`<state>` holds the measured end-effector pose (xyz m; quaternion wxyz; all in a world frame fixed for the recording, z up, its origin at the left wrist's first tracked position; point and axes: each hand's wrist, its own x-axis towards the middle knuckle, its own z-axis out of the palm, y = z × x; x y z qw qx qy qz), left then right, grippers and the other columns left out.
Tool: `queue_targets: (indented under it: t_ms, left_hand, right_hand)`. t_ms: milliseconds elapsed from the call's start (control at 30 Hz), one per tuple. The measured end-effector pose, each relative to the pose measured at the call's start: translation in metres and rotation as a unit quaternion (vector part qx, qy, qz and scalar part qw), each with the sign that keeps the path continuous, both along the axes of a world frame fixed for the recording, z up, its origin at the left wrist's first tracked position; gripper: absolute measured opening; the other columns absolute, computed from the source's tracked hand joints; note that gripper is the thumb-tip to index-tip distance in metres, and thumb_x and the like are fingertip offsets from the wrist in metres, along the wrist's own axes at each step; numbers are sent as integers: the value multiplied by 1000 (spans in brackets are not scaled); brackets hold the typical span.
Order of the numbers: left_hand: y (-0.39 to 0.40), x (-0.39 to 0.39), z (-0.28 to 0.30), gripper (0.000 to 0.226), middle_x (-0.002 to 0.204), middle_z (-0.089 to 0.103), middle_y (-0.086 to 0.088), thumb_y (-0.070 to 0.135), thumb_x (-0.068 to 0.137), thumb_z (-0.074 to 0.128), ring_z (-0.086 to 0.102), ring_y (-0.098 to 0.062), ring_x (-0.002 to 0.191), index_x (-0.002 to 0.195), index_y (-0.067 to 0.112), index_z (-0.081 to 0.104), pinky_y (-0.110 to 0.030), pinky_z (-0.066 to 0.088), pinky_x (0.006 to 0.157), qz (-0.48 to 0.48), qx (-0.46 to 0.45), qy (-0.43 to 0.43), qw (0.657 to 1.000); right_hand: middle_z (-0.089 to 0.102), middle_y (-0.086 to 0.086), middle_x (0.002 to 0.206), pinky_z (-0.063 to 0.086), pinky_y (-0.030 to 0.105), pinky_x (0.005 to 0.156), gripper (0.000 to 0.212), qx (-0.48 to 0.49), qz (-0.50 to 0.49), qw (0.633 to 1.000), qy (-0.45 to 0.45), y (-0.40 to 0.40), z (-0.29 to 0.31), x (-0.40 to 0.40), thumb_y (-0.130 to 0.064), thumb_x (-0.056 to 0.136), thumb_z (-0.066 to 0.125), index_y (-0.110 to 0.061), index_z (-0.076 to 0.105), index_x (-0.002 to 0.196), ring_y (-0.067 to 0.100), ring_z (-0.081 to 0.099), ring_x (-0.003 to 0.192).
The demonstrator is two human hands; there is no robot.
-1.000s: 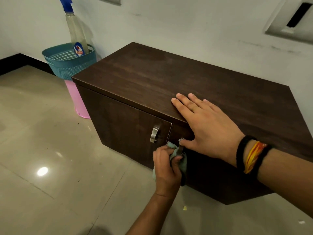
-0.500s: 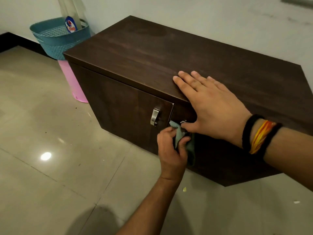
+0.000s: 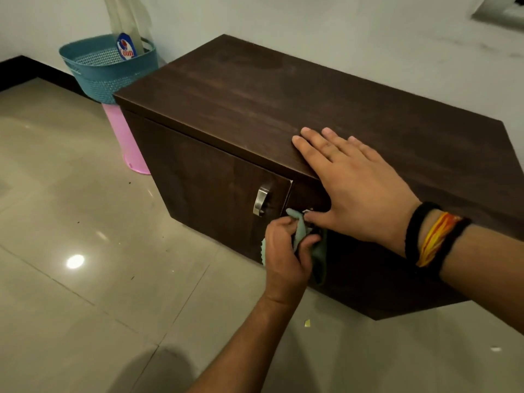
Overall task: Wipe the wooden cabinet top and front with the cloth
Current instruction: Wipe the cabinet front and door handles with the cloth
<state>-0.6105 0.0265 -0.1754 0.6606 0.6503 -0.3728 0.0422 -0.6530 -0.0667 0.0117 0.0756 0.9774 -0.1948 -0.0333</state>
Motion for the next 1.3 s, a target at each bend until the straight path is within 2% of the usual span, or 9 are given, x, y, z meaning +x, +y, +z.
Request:
queue_targets:
  t_ms: [100, 233, 467, 567, 700, 800, 967, 1133, 1300]
  left_hand:
    - [2, -1, -2, 26, 102, 49, 4, 36, 100, 54, 49, -9, 97, 103, 10, 55, -28, 48, 80, -8, 15, 0, 1000]
    - [-2, -6, 27, 12, 95, 46, 9, 29, 96, 56, 49, -11, 83, 96, 18, 50, -25, 46, 70, 27, 42, 40, 998]
    - [6, 4, -2, 19, 103, 52, 5, 22, 91, 63, 52, -5, 95, 106, 16, 54, -10, 42, 87, -34, 22, 13, 999]
    - [9, 3, 11, 14, 98, 51, 6, 24, 92, 61, 50, -2, 85, 101, 15, 55, -10, 43, 78, -40, 48, 18, 998]
    - [7, 0, 32, 22, 86, 51, 5, 36, 92, 55, 49, -8, 75, 89, 15, 55, -22, 45, 64, 12, 83, 51, 995]
    - [8, 1, 25, 20, 89, 57, 5, 34, 92, 61, 54, -7, 79, 94, 15, 59, -16, 46, 70, 13, 65, 24, 998]
    - [15, 9, -2, 19, 97, 54, 8, 32, 91, 67, 52, -8, 87, 99, 16, 58, -25, 48, 75, -9, 60, -29, 998]
    - [24, 23, 9, 21, 95, 51, 13, 32, 87, 70, 48, -2, 87, 97, 22, 55, -13, 42, 76, -48, 95, -67, 992]
    - [38, 31, -8, 20, 89, 55, 12, 36, 85, 71, 50, -4, 84, 91, 24, 57, -19, 45, 72, -53, 174, -70, 981]
  right_hand:
    - [-8, -6, 170, 7, 43, 125, 121, 1, -2, 1000, 0, 1, 1, 0, -62, 78, 73, -32, -11, 159, 19, -2, 156]
    - [-9, -6, 170, 8, 43, 125, 118, 7, 1, 1000, -3, 0, 2, -1, -58, 80, 73, -32, -12, 158, 19, -3, 156]
    - [-9, -7, 169, 8, 44, 126, 120, 6, -3, 1000, 0, 3, 0, -1, -61, 78, 72, -32, -12, 158, 19, -3, 156]
    - [-10, -7, 169, 8, 44, 126, 119, 11, -6, 1000, -5, 3, 1, -1, -61, 79, 72, -33, -12, 158, 18, -4, 156]
    - [-11, -8, 169, 6, 43, 125, 117, 13, 0, 1000, -10, 1, -1, -1, -60, 81, 71, -34, -13, 158, 18, -5, 156]
    - [-11, -8, 169, 6, 43, 125, 117, 14, 3, 1000, -8, 0, -2, 0, -61, 81, 71, -34, -13, 158, 18, -5, 156]
    - [-15, -9, 168, 4, 43, 125, 119, 19, -1, 1000, -4, 0, -2, 0, -60, 81, 71, -34, -17, 157, 17, -8, 155]
    - [-18, -8, 167, 1, 42, 125, 115, 24, -2, 1000, -5, 2, 2, -1, -59, 85, 67, -34, -20, 156, 17, -11, 155]
    - [-22, -9, 166, -2, 42, 125, 115, 32, -6, 999, -3, 4, 3, -1, -59, 86, 66, -35, -24, 154, 16, -15, 154]
